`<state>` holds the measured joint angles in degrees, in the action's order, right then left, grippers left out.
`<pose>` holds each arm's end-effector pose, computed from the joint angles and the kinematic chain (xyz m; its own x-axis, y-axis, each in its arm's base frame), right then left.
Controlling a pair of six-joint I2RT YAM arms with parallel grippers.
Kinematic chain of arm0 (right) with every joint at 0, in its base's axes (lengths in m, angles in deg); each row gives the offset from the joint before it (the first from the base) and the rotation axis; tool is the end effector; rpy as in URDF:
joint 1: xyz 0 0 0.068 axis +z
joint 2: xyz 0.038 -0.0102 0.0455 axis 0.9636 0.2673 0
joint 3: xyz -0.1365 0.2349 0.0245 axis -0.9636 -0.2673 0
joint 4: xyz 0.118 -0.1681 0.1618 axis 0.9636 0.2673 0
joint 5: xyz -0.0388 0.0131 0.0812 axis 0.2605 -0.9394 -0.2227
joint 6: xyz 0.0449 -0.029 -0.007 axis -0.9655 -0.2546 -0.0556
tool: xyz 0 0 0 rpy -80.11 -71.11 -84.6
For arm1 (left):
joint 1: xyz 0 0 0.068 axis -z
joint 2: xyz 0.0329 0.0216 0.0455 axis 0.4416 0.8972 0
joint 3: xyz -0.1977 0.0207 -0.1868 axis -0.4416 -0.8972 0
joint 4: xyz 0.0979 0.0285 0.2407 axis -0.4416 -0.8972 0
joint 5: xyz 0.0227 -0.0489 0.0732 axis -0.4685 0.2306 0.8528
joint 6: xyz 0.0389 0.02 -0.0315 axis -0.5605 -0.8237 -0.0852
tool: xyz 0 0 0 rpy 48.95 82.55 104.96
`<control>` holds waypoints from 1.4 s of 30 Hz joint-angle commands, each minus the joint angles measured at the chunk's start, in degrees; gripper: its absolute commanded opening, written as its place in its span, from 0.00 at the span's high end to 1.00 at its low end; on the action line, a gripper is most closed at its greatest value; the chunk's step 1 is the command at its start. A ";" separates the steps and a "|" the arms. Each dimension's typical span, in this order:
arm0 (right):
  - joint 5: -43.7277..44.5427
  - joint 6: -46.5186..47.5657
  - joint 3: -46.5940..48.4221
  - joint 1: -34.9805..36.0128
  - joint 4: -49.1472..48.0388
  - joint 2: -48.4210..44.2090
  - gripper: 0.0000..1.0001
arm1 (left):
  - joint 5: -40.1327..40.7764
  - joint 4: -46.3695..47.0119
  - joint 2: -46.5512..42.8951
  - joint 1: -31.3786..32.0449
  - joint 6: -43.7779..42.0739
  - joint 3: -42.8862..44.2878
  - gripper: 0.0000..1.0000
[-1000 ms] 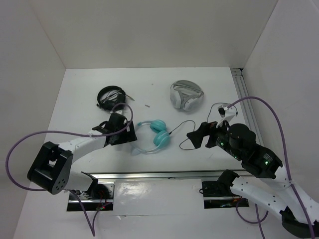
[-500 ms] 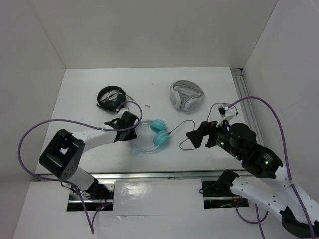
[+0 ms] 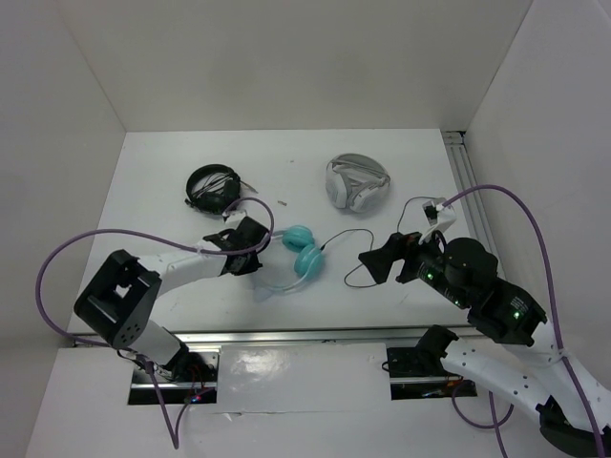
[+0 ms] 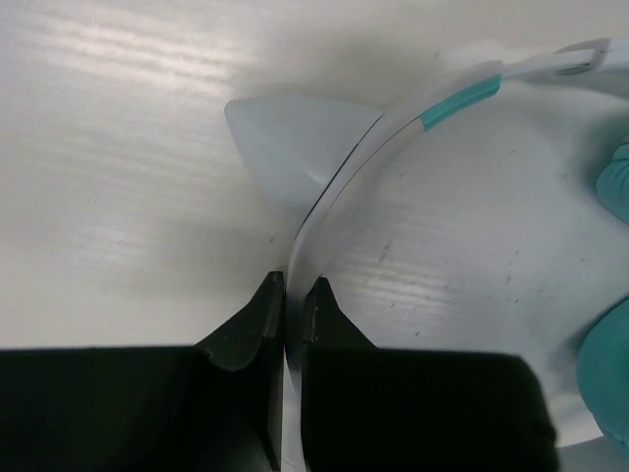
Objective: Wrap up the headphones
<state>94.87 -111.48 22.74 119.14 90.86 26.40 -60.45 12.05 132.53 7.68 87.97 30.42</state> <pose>0.0770 0.0689 0.3688 -0.4632 0.1788 -0.8680 -0.4360 0.8068 0.3988 0.2427 -0.1480 0.1615 -0.7356 -0.3873 -0.5558 -0.3176 0.9219 -0.2220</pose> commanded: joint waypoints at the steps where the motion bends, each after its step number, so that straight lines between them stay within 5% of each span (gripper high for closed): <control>1: 0.38 -0.11 2.23 0.36 -1.98 -0.44 0.00 | 1.28 -12.69 -3.45 0.39 0.83 -0.75 1.00; 10: -2.69 3.13 -4.26 0.36 -11.54 -4.64 0.00 | 1.74 -29.21 -21.19 2.94 -7.33 11.99 1.00; 19: -6.38 15.43 -18.14 0.36 -36.76 -7.82 0.00 | 3.39 -46.79 -28.68 2.94 -14.19 34.48 1.00; 25: -4.97 18.34 -20.44 0.36 -47.67 1.48 0.00 | 5.15 -53.66 -27.37 2.94 -17.01 45.65 1.00; 36: -6.20 17.21 -29.85 0.36 -66.02 18.71 0.00 | 0.40 -56.12 -30.26 2.94 -17.01 51.82 1.00; 39: -7.78 15.88 -32.47 0.36 -69.81 22.84 0.05 | 0.40 -56.12 -30.27 2.94 -16.49 53.05 1.00; 42: -9.98 14.65 -34.67 0.36 -73.86 24.78 0.23 | 0.40 -56.12 -30.27 2.94 -15.87 53.57 1.00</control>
<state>87.24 -95.73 -10.33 119.14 27.43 50.27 -58.61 -47.35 103.22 10.48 70.09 81.42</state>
